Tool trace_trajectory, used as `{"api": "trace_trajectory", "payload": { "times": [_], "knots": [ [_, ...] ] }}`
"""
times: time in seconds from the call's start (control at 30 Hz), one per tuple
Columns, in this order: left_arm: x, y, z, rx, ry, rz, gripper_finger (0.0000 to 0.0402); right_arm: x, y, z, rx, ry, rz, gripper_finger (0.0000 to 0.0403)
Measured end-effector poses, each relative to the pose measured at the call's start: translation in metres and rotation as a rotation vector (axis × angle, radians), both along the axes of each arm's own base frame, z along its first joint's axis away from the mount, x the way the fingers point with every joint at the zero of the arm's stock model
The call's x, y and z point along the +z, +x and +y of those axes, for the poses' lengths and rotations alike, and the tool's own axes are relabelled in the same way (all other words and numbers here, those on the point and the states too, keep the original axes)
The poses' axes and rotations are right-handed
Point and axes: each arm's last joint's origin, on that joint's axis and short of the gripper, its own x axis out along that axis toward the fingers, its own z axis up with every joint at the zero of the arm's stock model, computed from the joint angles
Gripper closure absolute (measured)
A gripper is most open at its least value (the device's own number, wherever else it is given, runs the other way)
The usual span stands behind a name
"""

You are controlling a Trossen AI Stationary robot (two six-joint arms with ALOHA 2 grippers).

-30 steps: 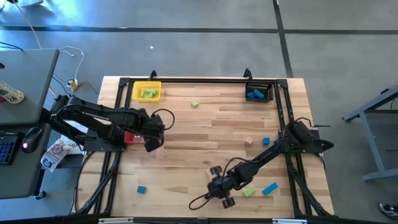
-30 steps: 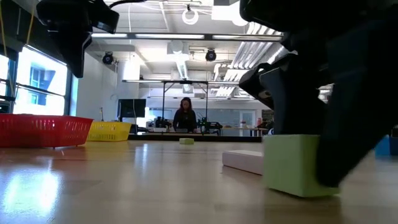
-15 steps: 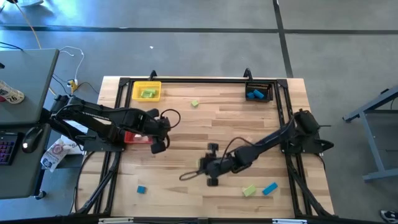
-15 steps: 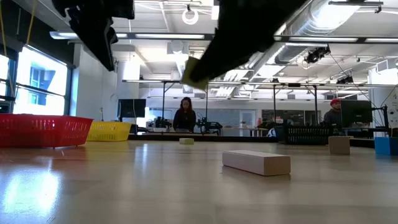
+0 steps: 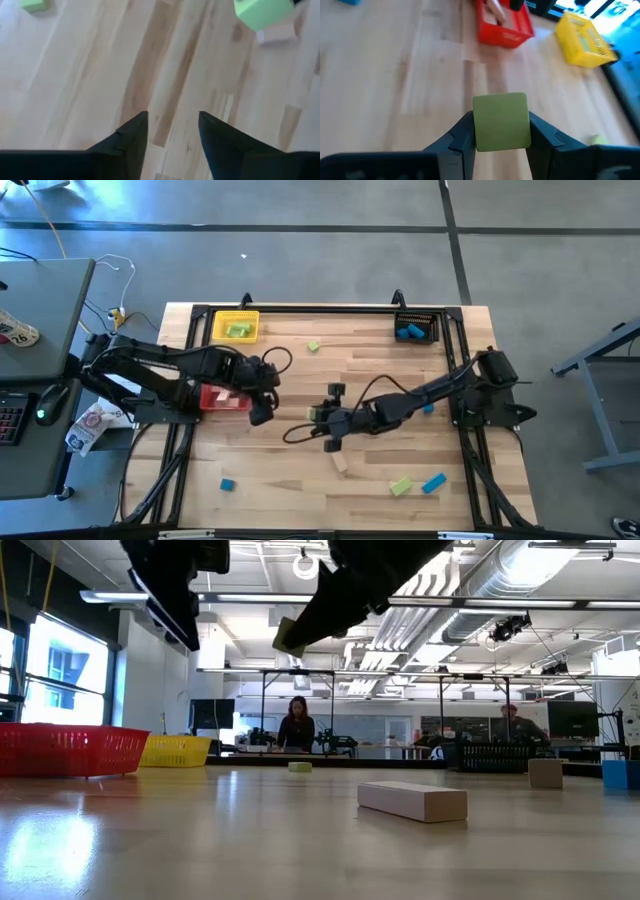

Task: Sort & place blocks by color
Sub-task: Put the green block into the yellow bin

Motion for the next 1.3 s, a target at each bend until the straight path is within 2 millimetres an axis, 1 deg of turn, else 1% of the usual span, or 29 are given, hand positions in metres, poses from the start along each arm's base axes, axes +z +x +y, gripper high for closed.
{"api": "trace_trajectory", "payload": {
  "times": [0.13, 0.23, 0.37, 0.47, 0.57, 0.7, 0.8, 0.97, 1.3],
  "knots": [
    [0.002, 0.002, 0.014, 0.106, -0.024, -0.046, 0.0203, 0.003, 0.003, -0.010, -0.035, -0.109, -0.012, 0.0295],
    [0.005, 0.006, 0.024, 0.188, -0.065, -0.116, 0.0185, 0.006, 0.006, -0.015, -0.066, -0.209, -0.034, 0.0295],
    [0.011, 0.014, 0.035, 0.206, -0.158, -0.244, 0.0179, 0.013, 0.008, -0.017, -0.112, -0.341, -0.072, 0.0295],
    [0.019, 0.021, 0.038, 0.170, -0.208, -0.354, 0.0178, 0.016, 0.009, -0.018, -0.146, -0.410, -0.076, 0.0295],
    [0.025, 0.027, 0.038, 0.132, -0.235, -0.438, 0.0178, 0.017, 0.009, -0.021, -0.195, -0.439, -0.075, 0.0295],
    [0.029, 0.030, 0.039, 0.120, -0.231, -0.494, 0.0178, 0.018, 0.009, -0.022, -0.203, -0.445, -0.082, 0.0295],
    [0.027, 0.033, 0.040, 0.129, -0.221, -0.493, 0.0178, 0.021, 0.011, -0.021, -0.198, -0.464, -0.103, 0.0295],
    [0.027, 0.032, 0.040, 0.132, -0.219, -0.490, 0.0178, 0.024, 0.012, -0.021, -0.213, -0.494, -0.117, 0.0295],
    [0.027, 0.033, 0.042, 0.150, -0.158, -0.491, 0.0178, 0.027, 0.012, -0.015, -0.220, -0.451, -0.167, 0.0295]
  ]
}}
